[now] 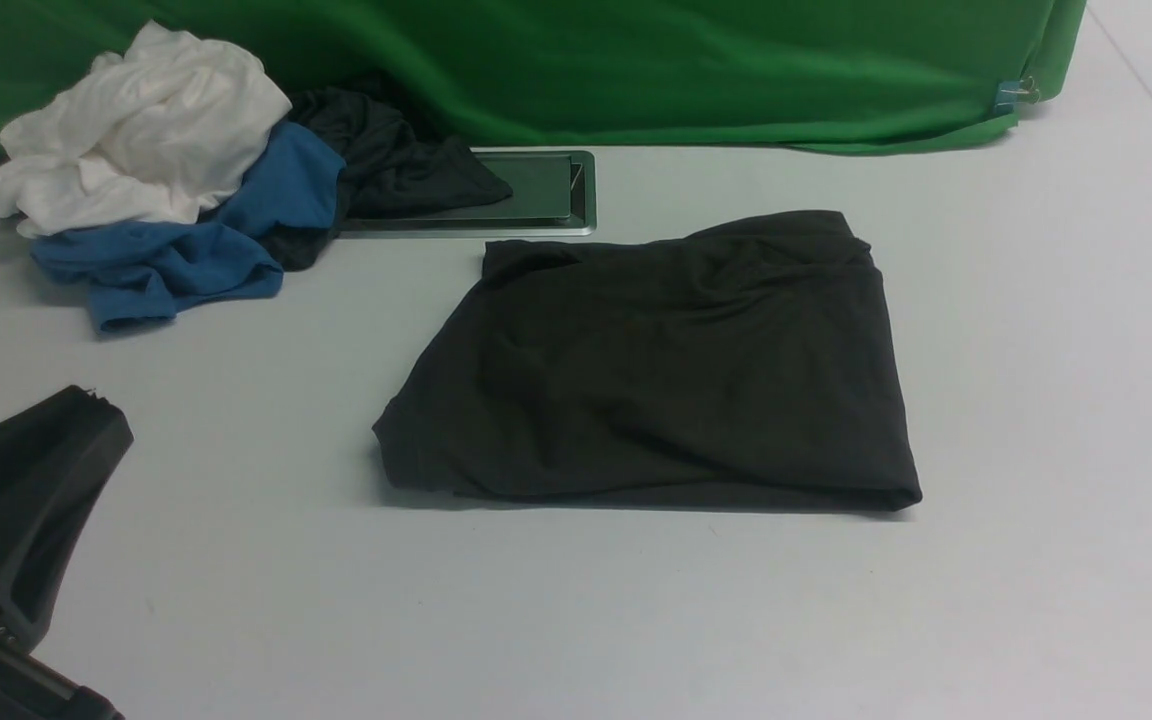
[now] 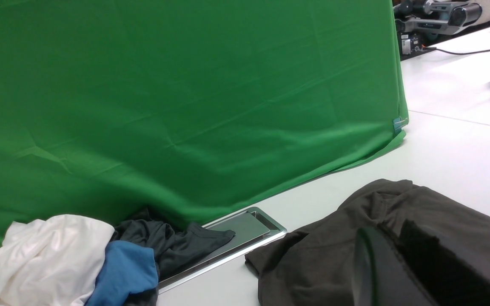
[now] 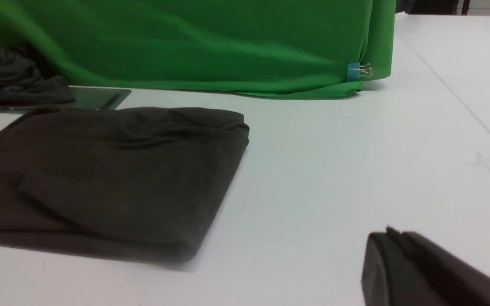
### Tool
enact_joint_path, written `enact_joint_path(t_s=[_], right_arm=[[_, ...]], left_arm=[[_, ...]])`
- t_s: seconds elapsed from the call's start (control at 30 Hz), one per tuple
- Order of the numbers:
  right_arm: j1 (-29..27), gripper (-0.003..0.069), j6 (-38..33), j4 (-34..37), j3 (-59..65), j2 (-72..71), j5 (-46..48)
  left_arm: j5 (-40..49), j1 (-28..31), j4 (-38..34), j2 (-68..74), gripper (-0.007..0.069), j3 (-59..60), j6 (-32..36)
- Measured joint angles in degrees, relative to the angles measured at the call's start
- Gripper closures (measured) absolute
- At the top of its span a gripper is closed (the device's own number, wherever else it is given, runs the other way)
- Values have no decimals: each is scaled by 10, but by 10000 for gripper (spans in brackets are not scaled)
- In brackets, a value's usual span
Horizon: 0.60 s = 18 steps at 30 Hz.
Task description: Fold a long-sleeved shirt on a white desktop.
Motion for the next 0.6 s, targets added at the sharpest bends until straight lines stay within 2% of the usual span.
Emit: enact_joint_path(t_s=[0.6], right_arm=[[0, 581, 1, 0, 0, -2, 1]], left_arm=[[0, 0, 0, 0, 540, 0, 0]])
